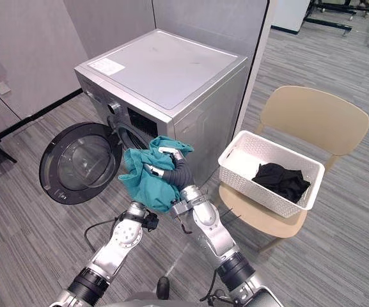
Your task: Pick up the laundry basket with both hands and put the clothes into the washing machine.
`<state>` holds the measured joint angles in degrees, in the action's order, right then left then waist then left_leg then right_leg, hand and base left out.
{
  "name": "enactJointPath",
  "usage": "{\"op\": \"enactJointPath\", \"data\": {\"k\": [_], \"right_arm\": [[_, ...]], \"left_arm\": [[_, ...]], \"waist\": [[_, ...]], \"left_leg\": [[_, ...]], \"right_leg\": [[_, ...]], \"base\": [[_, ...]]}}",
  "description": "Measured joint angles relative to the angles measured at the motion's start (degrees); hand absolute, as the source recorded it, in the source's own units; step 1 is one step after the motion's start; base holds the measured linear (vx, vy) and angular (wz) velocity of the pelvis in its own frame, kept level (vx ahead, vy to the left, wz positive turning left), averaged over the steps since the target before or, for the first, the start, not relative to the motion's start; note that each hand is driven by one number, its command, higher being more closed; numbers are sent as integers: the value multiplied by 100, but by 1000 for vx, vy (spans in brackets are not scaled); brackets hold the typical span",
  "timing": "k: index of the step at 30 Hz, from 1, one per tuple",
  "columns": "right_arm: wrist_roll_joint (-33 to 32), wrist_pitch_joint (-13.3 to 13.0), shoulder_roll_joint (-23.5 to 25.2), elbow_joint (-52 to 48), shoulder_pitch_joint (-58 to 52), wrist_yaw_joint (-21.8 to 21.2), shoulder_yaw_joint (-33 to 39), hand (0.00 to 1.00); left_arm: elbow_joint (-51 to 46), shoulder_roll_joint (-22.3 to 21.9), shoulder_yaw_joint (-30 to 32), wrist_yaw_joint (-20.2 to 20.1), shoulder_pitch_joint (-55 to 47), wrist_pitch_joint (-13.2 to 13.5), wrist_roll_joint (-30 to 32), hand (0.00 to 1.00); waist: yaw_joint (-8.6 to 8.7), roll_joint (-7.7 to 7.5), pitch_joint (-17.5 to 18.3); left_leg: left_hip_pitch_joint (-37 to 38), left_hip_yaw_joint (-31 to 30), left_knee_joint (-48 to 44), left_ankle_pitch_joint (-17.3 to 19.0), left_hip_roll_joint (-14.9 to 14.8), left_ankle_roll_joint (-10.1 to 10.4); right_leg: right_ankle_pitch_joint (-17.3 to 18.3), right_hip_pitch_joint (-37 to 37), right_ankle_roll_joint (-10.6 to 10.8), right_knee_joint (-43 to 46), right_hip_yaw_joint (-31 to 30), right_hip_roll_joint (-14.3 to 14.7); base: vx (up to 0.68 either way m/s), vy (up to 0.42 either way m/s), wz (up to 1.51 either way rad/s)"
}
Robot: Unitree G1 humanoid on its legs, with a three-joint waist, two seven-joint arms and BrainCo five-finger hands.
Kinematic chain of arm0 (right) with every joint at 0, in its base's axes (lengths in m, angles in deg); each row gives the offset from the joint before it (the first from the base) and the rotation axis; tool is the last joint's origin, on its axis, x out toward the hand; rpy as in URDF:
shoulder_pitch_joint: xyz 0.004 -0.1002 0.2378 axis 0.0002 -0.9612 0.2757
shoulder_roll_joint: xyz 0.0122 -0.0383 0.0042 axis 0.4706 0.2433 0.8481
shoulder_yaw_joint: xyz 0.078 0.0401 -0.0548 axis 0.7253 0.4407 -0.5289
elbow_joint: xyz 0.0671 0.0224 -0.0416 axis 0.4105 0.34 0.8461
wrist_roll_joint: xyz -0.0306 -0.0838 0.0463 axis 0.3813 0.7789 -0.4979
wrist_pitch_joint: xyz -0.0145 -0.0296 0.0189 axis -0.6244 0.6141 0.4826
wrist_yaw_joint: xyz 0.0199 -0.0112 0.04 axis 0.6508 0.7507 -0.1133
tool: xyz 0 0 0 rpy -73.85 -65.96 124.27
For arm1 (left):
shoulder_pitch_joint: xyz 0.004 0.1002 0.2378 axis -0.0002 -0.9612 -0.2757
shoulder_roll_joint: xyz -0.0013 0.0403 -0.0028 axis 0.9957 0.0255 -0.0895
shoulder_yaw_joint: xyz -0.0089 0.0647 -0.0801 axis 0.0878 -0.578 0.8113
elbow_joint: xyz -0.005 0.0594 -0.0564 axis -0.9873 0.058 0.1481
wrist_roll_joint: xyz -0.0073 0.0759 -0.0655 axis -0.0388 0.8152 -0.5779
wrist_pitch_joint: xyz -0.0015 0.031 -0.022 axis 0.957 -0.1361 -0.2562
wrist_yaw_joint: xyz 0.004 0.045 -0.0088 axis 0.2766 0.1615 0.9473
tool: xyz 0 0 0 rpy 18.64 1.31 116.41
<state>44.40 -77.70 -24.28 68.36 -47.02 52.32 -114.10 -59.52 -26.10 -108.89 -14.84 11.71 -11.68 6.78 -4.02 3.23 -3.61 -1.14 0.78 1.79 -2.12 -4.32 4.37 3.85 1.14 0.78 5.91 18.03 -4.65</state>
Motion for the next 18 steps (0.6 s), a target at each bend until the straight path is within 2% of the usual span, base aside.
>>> {"op": "enactJointPath", "data": {"k": [5,10,14,18], "right_arm": [[-309,-49,-234,-1,63,0,-303,0],[-305,-120,-321,-2,64,1,-369,0],[391,-141,-440,-107,-58,9,-274,0],[1792,-148,-506,-442,-814,49,196,0]], "left_arm": [[24,62,-30,147,0,-53,-3,100],[25,63,-55,220,0,-75,-44,100],[31,48,7,172,-65,-83,-52,100],[30,-20,380,14,-440,-79,-54,100]], "waist": [[2,12,31],[1,8,106],[6,14,155],[0,-2,164]], "left_leg": [[7,24,-1,-11,-116,16],[56,86,0,-12,-183,21],[94,103,5,-12,-244,23],[143,125,32,-9,-261,26]], "right_leg": [[-146,-48,-71,-183,-73,154],[-231,-108,-150,-319,-143,275],[-234,-138,-153,-332,-164,308],[-234,-188,-153,-375,-185,339]], "base": [[-39,-38,-10],[-16,-32,-9],[11,-21,-4],[12,-3,-2]]}}
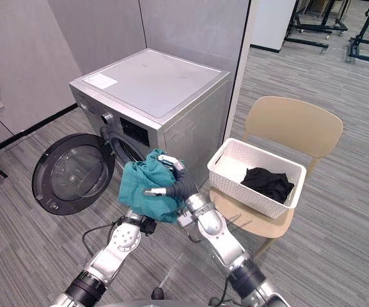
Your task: Pick up the laundry basket with both hands and put the clothes into the washing machine.
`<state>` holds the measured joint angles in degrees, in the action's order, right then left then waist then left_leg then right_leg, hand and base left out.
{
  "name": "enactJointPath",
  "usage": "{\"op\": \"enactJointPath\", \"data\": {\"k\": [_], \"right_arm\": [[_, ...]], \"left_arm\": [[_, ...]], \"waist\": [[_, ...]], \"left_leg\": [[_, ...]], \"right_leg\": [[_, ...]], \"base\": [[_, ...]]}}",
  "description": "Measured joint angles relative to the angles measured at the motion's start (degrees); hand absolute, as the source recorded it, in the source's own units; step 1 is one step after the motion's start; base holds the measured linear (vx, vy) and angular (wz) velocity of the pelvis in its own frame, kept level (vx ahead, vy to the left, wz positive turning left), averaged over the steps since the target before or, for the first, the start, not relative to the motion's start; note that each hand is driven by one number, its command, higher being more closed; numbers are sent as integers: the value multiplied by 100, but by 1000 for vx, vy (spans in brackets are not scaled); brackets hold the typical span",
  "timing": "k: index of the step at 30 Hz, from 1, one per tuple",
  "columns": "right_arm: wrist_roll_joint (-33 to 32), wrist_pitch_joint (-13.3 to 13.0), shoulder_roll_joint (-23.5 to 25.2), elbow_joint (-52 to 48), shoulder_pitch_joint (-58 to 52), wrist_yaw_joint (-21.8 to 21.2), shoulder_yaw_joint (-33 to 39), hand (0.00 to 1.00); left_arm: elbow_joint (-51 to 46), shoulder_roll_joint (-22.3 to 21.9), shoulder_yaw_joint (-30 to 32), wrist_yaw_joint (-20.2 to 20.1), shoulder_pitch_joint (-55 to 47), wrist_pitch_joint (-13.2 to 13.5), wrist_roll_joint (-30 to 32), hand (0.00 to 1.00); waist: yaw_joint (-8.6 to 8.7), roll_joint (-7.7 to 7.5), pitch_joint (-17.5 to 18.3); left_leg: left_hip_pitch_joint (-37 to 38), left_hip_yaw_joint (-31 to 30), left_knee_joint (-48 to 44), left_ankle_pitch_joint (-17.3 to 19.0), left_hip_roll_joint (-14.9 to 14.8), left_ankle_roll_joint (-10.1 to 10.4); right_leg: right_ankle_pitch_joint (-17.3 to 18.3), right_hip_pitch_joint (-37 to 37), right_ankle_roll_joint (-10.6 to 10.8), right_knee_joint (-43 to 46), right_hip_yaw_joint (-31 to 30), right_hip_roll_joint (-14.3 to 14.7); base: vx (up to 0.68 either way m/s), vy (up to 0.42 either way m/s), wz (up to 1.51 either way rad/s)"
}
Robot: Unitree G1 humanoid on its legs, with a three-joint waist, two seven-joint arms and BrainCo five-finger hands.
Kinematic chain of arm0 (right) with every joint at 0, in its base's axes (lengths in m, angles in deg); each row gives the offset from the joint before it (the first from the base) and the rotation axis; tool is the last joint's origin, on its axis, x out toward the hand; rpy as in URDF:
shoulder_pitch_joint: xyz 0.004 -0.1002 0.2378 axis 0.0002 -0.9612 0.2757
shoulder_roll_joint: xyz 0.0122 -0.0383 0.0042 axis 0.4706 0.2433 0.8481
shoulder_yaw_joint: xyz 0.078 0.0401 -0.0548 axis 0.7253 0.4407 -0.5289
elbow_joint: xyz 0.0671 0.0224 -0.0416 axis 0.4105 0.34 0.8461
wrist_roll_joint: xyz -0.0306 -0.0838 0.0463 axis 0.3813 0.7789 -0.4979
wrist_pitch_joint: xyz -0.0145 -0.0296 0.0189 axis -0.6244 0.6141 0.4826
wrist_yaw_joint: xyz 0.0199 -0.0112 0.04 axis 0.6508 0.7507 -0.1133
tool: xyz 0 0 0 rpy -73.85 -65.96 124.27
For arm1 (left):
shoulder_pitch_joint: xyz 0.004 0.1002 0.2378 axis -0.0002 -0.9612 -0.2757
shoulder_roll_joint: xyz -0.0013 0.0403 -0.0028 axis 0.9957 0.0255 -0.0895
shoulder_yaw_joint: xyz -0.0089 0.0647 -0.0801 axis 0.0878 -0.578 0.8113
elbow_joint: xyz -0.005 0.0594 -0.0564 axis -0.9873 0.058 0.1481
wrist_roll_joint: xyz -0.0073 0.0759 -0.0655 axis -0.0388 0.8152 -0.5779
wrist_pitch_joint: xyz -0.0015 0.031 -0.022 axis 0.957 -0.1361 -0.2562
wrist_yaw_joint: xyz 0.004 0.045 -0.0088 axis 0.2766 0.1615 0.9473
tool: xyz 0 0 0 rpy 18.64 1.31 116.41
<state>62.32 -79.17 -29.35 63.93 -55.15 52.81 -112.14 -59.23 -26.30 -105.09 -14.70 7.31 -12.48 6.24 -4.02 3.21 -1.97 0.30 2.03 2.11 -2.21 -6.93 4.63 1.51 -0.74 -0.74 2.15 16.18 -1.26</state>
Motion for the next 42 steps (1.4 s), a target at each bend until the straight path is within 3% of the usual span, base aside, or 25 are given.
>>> {"op": "enactJointPath", "data": {"k": [7,10,14,15,17,18,19,20,21,22,23,25,26,28,29,30,31,32,33,35,38,39,41,42], "right_arm": [[1131,135,-63,68,-1362,270,1368,0],[1287,179,-123,477,-1653,308,1772,0],[1460,259,-110,1729,-1663,304,2003,0],[1548,315,-101,2155,-1559,302,1998,0],[1715,445,-73,2870,-1384,336,2008,0],[1818,547,-32,3318,-1271,417,2062,0],[1856,587,-56,3633,-1133,451,2134,0],[1875,618,-73,3733,-1083,462,2207,0],[1899,676,-148,3845,-1011,482,2221,0],[1898,682,-114,3960,-955,481,2221,0],[1898,699,-88,4001,-890,473,2222,0],[1898,697,70,4007,-826,474,2213,0],[1907,696,225,4006,-787,459,2205,0],[1909,701,398,4010,-765,453,2208,0],[1914,726,428,4013,-758,454,2209,0],[1947,786,415,4004,-800,455,2210,0],[1958,793,403,3999,-841,455,2211,0],[1963,796,413,4000,-916,451,2208,0],[1961,794,458,3973,-972,442,2207,0],[1953,791,474,3943,-1115,438,2204,0],[1944,785,464,3923,-1161,439,2199,0],[1943,783,461,3925,-1147,438,2199,0],[1943,783,471,3922,-1171,425,2183,0],[1945,783,471,3916,-1236,424,2183,0]], "left_arm": [[-15,-224,803,-116,-885,50,-250,100],[-12,-199,1139,-203,-1227,51,-352,100],[303,-193,1321,-345,-1347,60,-457,100],[431,-208,1341,-392,-1328,58,-483,100],[583,-226,1357,-452,-1328,16,-503,100],[640,-300,1408,-476,-1311,0,-512,100],[643,-416,1459,-474,-1282,0,-576,100],[643,-470,1463,-475,-1284,0,-627,100],[651,-570,1471,-479,-1348,-6,-681,100],[667,-585,1483,-493,-1326,-7,-683,100],[676,-586,1482,-535,-1308,-9,-684,100],[708,-535,1479,-587,-1304,-4,-684,100],[716,-502,1487,-605,-1316,-4,-686,100],[717,-452,1482,-712,-1371,-10,-684,100],[730,-461,1480,-803,-1449,-40,-685,100],[732,-466,1456,-830,-1551,-74,-682,100],[732,-464,1445,-833,-1577,-95,-681,100],[736,-427,1434,-827,-1589,-114,-674,100],[737,-362,1437,-809,-1577,-114,-671,100],[739,-241,1432,-802,-1585,-112,-670,100],[770,-179,1411,-812,-1474,-110,-668,100],[848,-178,1387,-821,-1353,-110,-666,100],[917,-180,1354,-895,-1241,-110,-656,100],[921,-140,1289,-938,-1250,-109,-654,100]], "waist": [[5,-11,-8],[18,-31,-21],[-4,-73,-94],[-9,-90,-153],[9,-145,-204],[3,-230,-255],[7,-234,-372],[-15,-149,-383],[-10,-44,-388],[3,-40,-406],[6,-43,-414],[8,-191,-500],[5,-345,-563],[-8,-456,-607],[1,-487,-620],[32,-476,-619],[48,-464,-627],[153,-430,-653],[266,-409,-689],[374,-337,-746],[505,-326,-791],[550,-314,-854],[626,-355,-852],[625,-471,-810]], "left_leg": [[37,54,31,7,1,2],[-38,-4,109,3,3,9],[-523,-480,-31,-75,71,76],[-684,-601,-113,-111,117,24],[-898,-243,-90,90,160,-658],[-981,521,0,373,168,-1097],[-1089,1332,-138,336,107,-1040],[-1091,1797,-226,288,58,-1033],[-1094,2762,-401,77,-86,-1108],[-1055,3037,-406,-233,-90,-815],[-1070,3094,-414,-240,-21,-809],[-1039,2999,-427,-231,163,-814],[-1028,2891,-512,-143,262,-810],[-1025,2771,-804,319,315,-734],[-1015,2681,-1034,573,392,-754],[-890,2518,-1124,796,523,-803],[-800,2421,-1135,891,583,-817],[-675,2200,-1221,1088,596,-832],[-491,1974,-1201,1170,588,-828],[-131,1821,-1045,1213,602,-794],[333,1631,-792,1289,637,-666],[431,1549,-782,1321,623,-601],[658,1471,-781,1477,615,-340],[812,1439,-798,1554,672,-213]], "right_leg": [[32,10,42,17,-47,11],[45,43,60,-6,17,32],[267,287,87,279,583,-79],[414,404,87,521,794,-177],[591,509,135,744,1265,-403],[591,507,126,710,1622,-651],[620,499,145,784,1893,-835],[647,500,180,847,2032,-905],[729,481,250,1070,2388,-1007],[841,461,338,1258,2575,-1158],[838,409,340,1275,2667,-1231],[827,147,422,1177,2859,-1342],[818,-29,507,1100,2963,-1404],[866,-243,685,1217,3122,-1526],[931,-222,786,1775,3119,-1818],[886,-66,662,2755,2943,-2254],[815,101,409,3275,2692,-2440],[732,549,56,4163,1701,-2469],[1070,939,297,4613,856,-2109],[1401,1345,360,4657,360,-1678],[1444,2139,300,3789,519,-1267],[1336,2269,331,3295,643,-1177],[575,2416,165,2073,816,-870],[158,2399,-11,1800,883,-834]], "base": [[15,1,-4],[-23,-4,9],[-20,-18,66],[-50,-17,108],[0,7,131],[119,76,172],[140,106,168],[183,161,151],[231,191,132],[252,174,128],[215,145,110],[144,73,86],[165,52,79],[191,111,65],[235,240,50],[251,270,50],[243,236,61],[273,178,77],[285,143,85],[318,88,69],[342,40,44],[451,-29,59],[472,-86,50],[503,-144,52]]}}
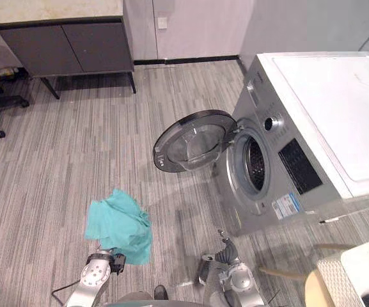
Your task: Pick up the laundry basket with both hands and put the clothes into the washing machine.
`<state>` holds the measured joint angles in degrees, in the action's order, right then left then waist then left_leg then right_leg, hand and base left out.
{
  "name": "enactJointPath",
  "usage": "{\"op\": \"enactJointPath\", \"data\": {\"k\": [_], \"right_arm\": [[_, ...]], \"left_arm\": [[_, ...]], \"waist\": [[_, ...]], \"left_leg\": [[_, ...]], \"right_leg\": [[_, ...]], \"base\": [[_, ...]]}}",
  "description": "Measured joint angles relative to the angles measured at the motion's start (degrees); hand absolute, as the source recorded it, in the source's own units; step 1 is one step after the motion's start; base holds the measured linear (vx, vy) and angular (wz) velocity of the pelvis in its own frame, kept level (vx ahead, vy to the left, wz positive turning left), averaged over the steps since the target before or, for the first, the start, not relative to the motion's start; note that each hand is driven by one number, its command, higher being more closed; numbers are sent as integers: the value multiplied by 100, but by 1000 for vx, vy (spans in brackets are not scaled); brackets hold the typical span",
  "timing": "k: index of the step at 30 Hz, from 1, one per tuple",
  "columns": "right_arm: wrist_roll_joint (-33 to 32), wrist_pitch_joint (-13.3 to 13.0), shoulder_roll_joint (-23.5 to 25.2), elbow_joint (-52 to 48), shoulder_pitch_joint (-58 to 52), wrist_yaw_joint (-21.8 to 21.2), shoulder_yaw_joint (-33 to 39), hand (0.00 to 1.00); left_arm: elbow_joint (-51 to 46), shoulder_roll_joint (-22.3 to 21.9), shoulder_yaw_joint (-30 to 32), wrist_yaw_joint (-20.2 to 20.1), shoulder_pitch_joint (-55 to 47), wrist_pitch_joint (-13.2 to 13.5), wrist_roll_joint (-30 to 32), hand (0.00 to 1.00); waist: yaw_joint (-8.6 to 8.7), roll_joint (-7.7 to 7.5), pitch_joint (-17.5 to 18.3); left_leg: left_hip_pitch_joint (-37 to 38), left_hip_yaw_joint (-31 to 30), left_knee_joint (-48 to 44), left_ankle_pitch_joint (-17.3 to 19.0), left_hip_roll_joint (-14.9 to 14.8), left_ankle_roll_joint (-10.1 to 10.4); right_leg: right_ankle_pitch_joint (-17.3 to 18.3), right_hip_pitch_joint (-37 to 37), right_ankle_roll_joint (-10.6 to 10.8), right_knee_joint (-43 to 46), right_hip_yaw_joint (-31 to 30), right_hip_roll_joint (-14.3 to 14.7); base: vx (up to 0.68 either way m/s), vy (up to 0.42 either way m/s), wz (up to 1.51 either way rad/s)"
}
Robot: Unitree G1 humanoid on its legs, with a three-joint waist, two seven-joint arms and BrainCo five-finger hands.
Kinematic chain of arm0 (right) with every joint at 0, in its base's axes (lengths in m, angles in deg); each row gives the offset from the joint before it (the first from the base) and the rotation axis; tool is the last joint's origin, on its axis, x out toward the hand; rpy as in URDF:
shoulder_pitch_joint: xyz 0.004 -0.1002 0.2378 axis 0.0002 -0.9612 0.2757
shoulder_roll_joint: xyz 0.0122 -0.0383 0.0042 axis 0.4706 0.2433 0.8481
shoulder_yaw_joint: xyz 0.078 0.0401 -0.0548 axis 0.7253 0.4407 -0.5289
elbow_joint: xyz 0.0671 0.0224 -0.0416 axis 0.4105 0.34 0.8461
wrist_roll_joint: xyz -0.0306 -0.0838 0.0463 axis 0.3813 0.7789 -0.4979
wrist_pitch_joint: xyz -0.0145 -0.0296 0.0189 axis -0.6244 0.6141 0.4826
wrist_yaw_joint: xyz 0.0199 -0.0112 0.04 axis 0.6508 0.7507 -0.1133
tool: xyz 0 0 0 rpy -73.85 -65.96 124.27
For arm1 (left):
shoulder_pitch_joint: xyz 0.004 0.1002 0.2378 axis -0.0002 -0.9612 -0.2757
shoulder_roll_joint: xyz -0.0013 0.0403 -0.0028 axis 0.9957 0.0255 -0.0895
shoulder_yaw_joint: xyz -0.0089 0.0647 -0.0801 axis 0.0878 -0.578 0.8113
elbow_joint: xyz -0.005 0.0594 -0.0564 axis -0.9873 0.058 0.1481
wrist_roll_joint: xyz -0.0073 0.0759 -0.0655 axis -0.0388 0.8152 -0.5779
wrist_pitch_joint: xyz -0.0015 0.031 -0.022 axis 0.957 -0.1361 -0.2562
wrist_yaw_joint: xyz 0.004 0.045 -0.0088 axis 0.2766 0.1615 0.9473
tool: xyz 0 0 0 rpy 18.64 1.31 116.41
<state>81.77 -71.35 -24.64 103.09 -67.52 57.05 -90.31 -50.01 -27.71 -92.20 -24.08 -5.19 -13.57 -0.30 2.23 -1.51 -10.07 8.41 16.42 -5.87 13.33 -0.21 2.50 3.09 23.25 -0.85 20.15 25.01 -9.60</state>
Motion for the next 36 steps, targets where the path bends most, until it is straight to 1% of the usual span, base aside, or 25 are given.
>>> {"op": "enactJointPath", "data": {"k": [1,2,3,4,5,6,8,10,13,15,16,17,18,19,20,21,23,24,25,26,27,28,31,34,36], "right_arm": [[-1,0,-45,-43,-143,-8,-22,0],[-1,10,-106,-43,-139,-14,-19,0],[1,0,-126,-142,-126,-26,-13,0],[9,-15,-140,-221,-112,-82,-15,0],[11,-15,-142,-231,-97,-101,-23,0],[9,-13,-130,-229,-93,-113,-47,0],[-2,-16,-122,-227,-91,-111,-79,0],[-4,-17,-138,-223,-60,-106,-84,0],[-3,-11,-179,-186,3,-101,16,0],[2,-14,-174,-136,73,-87,5,0],[2,-15,-175,-122,81,-74,5,0],[12,-18,-203,-87,79,-34,2,0],[16,-17,-283,-77,39,5,-2,0],[16,-18,-352,-80,9,9,4,0],[16,-1,-307,-32,-30,17,13,0],[19,-17,-206,-43,-202,10,6,0],[17,-12,-127,-35,-272,9,1,0],[16,-11,-118,-33,-241,8,-27,0],[14,-11,-121,9,-96,9,-110,0],[14,-5,-116,46,-15,9,-148,0],[15,0,-109,88,94,12,-215,0],[15,0,-67,94,171,13,-234,0],[13,-5,-63,243,243,21,-211,0],[19,1,-130,368,277,28,-210,0],[18,3,-176,369,371,58,-208,0]], "left_arm": [[64,110,-131,-74,-62,13,4,100],[110,51,-175,-123,-69,-4,5,100],[99,-5,-291,-174,-80,16,2,100],[131,-12,-371,-282,-83,18,-2,100],[163,-12,-375,-341,-84,19,-6,100],[336,-54,-450,-404,-57,19,-9,100],[527,-65,-653,-486,49,17,-6,100],[591,-71,-949,-508,211,22,1,100],[596,-206,-1130,-550,416,50,158,100],[623,-261,-1175,-526,533,71,222,100],[636,-278,-1177,-501,557,81,222,100],[704,-337,-1174,-464,587,109,221,100],[744,-395,-1181,-457,625,111,219,100],[764,-426,-1183,-457,623,111,218,100],[871,-396,-1186,-456,652,107,218,100],[914,-240,-1196,-451,637,105,217,100],[916,-130,-1121,-411,637,101,212,100],[916,-82,-1039,-356,610,99,211,100],[916,-18,-859,-324,574,87,210,100],[913,10,-781,-319,574,69,210,100],[908,62,-696,-304,584,35,206,100],[908,126,-640,-229,646,-19,205,100],[915,112,-518,-223,766,-18,204,100],[916,65,-386,-216,737,-15,204,100],[972,15,-282,-220,690,-21,190,100]], "waist": [[37,-90,48],[53,26,70],[43,105,51],[8,216,33],[-11,268,3],[-56,304,-49],[-64,197,-123],[-106,87,-180],[-140,66,-205],[-144,101,-255],[-143,124,-253],[-148,220,-233],[-131,453,-221],[-121,557,-207],[-133,444,-192],[-87,287,-119],[-121,90,-44],[-178,82,-39],[-165,73,-30],[-164,89,-36],[-159,91,-38],[-155,105,-47],[-138,199,-102],[-164,281,-99],[-157,299,-153]], "left_leg": [[118,-89,-185,118,60,185],[131,-81,-390,164,-21,250],[-195,-24,-1293,156,-298,291],[-809,90,-2780,-33,-721,490],[-1035,112,-3455,-277,-961,463],[-1387,117,-4698,-241,-1416,350],[-1573,146,-5255,-78,-1574,123],[-1828,150,-4971,47,-1519,-76],[-2168,-323,-3469,96,-1261,-80],[-2117,-1451,-2131,44,-913,29],[-2091,-1679,-1895,-1,-858,100],[-2065,-2049,-1484,-111,-837,265],[-1965,-2192,-1265,-243,-944,388],[-1926,-2184,-1234,-385,-990,443],[-1834,-1964,-1342,-465,-925,366],[-1733,-1602,-1193,-406,-730,269],[-1626,-1128,-1114,-359,-603,186],[-1562,-864,-1069,-317,-566,105],[-1518,-438,-1054,-321,-568,-36],[-1496,-285,-1041,-306,-572,-78],[-1459,-83,-1017,-301,-570,-95],[-1387,148,-989,-291,-569,-112],[-1088,368,-751,-285,-604,-104],[-971,545,-656,-238,-725,-19],[-1097,742,-987,-157,-904,105]], "right_leg": [[-390,-12,-630,155,-91,-28],[-339,-32,-489,267,-21,12],[-84,-185,-453,141,-44,169],[-59,-447,-471,-191,-136,448],[-83,-625,-605,-359,-180,620],[-24,-1005,-752,-573,-394,934],[61,-1401,-791,-703,-821,1116],[50,-1699,-770,-963,-1358,1180],[5,-1839,-649,-1070,-2309,1237],[75,-2005,-440,-1036,-3066,1284],[104,-2020,-362,-1019,-3204,1300],[149,-2018,-234,-973,-3490,1375],[278,-1990,-38,-876,-3777,1539],[368,-1975,38,-806,-3858,1603],[532,-1919,169,-582,-4039,1504],[641,-1773,331,-461,-4155,1243],[658,-1622,495,-403,-4376,1053],[618,-1550,569,-410,-4398,964],[527,-1421,641,-434,-4034,770],[485,-1353,625,-422,-3728,672],[434,-1258,636,-386,-3092,486],[461,-1195,583,-200,-1939,164],[490,-1308,456,-118,-665,-143],[490,-1334,417,-163,-763,38],[549,-1146,353,-68,-963,156]], "base": [[420,-141,37],[520,-200,17],[489,-210,-32],[486,-199,-48],[479,-173,-96],[489,-112,-121],[547,-60,-132],[366,27,-130],[276,128,-164],[226,242,-172],[188,308,-163],[158,448,-153],[148,482,-151],[109,438,-136],[109,365,-105],[99,323,-93],[77,290,-101],[49,277,-159],[27,196,-138],[27,202,-126],[68,147,-103],[76,113,-86],[86,-11,-41],[81,-83,-41],[86,-118,-58]]}}
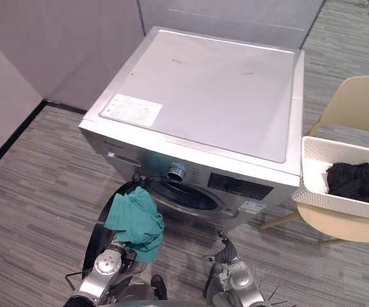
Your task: Pick up the laundry basket with both hands and put the clothes into the washing machine.
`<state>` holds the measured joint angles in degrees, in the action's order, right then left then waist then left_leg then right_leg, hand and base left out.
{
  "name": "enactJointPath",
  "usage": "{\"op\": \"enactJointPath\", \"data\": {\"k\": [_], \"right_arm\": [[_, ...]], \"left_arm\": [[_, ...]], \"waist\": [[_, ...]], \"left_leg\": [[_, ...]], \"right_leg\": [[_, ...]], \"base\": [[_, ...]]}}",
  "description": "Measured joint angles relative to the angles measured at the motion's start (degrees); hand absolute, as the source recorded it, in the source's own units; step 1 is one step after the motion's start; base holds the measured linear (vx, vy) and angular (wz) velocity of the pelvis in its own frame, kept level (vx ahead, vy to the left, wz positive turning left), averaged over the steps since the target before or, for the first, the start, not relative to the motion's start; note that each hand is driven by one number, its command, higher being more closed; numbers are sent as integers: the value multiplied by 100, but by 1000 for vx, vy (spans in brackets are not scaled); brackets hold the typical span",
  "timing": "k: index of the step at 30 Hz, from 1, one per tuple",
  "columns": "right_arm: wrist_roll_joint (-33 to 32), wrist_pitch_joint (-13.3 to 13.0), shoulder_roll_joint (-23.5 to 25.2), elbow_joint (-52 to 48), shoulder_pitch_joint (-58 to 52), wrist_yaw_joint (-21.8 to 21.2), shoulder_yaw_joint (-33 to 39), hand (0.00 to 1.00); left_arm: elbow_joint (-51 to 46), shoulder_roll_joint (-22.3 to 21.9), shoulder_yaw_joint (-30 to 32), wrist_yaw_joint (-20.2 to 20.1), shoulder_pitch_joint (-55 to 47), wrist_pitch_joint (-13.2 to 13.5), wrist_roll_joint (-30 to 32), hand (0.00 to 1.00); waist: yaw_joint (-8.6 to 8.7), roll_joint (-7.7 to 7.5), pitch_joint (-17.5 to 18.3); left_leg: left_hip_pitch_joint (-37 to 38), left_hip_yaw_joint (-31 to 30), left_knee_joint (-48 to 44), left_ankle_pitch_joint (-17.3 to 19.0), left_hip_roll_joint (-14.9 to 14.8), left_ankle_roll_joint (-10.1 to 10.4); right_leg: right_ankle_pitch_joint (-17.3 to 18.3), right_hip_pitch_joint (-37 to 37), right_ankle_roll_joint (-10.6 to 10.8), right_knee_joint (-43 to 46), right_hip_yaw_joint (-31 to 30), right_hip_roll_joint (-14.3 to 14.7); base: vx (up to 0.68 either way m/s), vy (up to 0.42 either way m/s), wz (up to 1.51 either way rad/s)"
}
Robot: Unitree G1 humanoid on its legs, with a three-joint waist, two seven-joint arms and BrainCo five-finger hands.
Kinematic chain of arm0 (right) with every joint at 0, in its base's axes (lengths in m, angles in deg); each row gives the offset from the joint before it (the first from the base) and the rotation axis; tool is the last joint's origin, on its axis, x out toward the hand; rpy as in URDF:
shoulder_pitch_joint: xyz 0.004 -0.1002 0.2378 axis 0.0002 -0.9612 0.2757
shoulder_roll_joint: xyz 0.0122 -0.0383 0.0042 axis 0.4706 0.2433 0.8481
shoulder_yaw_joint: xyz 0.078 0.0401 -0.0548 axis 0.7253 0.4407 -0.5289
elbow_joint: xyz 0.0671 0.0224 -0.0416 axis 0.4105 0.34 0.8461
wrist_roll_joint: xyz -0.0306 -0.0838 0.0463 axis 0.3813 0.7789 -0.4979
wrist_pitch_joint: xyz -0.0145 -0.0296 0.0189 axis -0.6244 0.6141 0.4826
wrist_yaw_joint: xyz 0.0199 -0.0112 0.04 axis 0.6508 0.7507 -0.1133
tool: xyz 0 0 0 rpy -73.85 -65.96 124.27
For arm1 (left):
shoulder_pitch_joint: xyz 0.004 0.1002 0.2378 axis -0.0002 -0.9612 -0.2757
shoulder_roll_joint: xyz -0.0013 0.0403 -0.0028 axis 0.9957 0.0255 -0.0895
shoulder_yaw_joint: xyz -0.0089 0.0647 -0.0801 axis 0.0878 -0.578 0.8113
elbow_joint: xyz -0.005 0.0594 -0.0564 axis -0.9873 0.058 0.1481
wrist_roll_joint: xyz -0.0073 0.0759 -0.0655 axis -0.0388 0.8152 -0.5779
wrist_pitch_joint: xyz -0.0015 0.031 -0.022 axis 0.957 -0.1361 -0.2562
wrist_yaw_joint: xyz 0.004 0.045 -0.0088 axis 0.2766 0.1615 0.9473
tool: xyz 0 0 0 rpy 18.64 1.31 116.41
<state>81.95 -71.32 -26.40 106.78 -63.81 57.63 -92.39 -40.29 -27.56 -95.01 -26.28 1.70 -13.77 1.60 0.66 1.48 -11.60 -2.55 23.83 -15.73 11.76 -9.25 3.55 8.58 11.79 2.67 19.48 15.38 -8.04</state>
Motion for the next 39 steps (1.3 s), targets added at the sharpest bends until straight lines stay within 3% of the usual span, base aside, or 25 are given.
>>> {"op": "enactJointPath", "data": {"k": [4,5,6,8,11,13,16,25,30,33,34,39], "right_arm": [[-25,10,-211,8,176,143,1,0],[-28,15,-218,28,316,205,-2,0],[-34,3,-285,30,543,252,28,0],[-99,6,-295,-119,715,363,192,0],[-154,31,-289,-366,944,494,266,0],[-202,71,-201,-593,1064,601,237,0],[-252,128,-141,-1140,1350,734,245,0],[-357,75,116,-2619,1738,1081,487,0],[-358,-247,178,-3551,1685,1061,587,0],[-356,-259,220,-3950,1537,1053,675,0],[-356,-286,235,-4021,1529,1052,683,0],[-353,-496,279,-4350,1475,875,717,0]], "left_arm": [[-16,-62,129,52,251,-37,-268,100],[-81,-88,209,151,358,-20,-361,100],[-101,-94,208,269,447,-9,-494,100],[-103,-55,186,369,688,-11,-547,100],[-140,-85,205,609,1204,-12,-661,100],[-148,-107,209,765,1595,-14,-667,100],[-315,-203,255,939,2146,-56,-753,100],[-1180,-209,491,1384,4021,-133,-638,100],[-1172,666,758,1898,5805,-313,-382,100],[-1026,934,763,2161,6576,-422,-184,100],[-874,1035,752,2246,6808,-477,-144,0],[-101,1378,750,2367,7742,-762,186,0]], "waist": [[119,7,-372],[88,-32,-556],[15,40,-671],[36,-35,-884],[67,-87,-1288],[69,-105,-1349],[43,-173,-1609],[17,-309,-1805],[202,-455,-1881],[242,-521,-1914],[273,-557,-1931],[355,-631,-1969]], "left_leg": [[-898,-489,-1758,25,-289,-11],[-1197,-895,-2120,227,-268,-5],[-1311,-1228,-2130,412,-248,-19],[-1575,-1261,-2484,716,-238,70],[-2363,-1263,-3369,1135,-331,10],[-3045,-1280,-4037,1666,-500,-36],[-3930,-1299,-4965,1928,-722,-167],[-6243,-1593,-6579,2118,-1194,-220],[-7101,-1739,-7280,2263,-1363,-209],[-7400,-1821,-7438,2278,-1395,-197],[-7481,-1830,-7464,2278,-1396,-197],[-7790,-1827,-7562,2283,-1455,-207]], "right_leg": [[104,341,-110,591,-30,-4],[179,484,-209,820,-170,2],[267,881,-245,1258,-305,128],[460,1436,-242,1933,-441,46],[610,2341,-249,2787,-602,-9],[837,3098,-244,3386,-653,-26],[913,3976,-258,4029,-756,-15],[730,6150,-378,5125,-671,0],[716,7045,-485,5702,-699,56],[689,7304,-523,5775,-667,98],[675,7379,-513,5785,-662,98],[598,7685,-551,5803,-670,130]], "base": [[0,-89,-20],[-121,52,-66],[-140,54,-90],[-165,14,-54],[-257,1,-27],[-258,-19,-26],[-307,13,-28],[-174,-4,-21],[-41,-37,-17],[-24,-21,-12],[-13,-13,-7],[7,-14,-8]]}}
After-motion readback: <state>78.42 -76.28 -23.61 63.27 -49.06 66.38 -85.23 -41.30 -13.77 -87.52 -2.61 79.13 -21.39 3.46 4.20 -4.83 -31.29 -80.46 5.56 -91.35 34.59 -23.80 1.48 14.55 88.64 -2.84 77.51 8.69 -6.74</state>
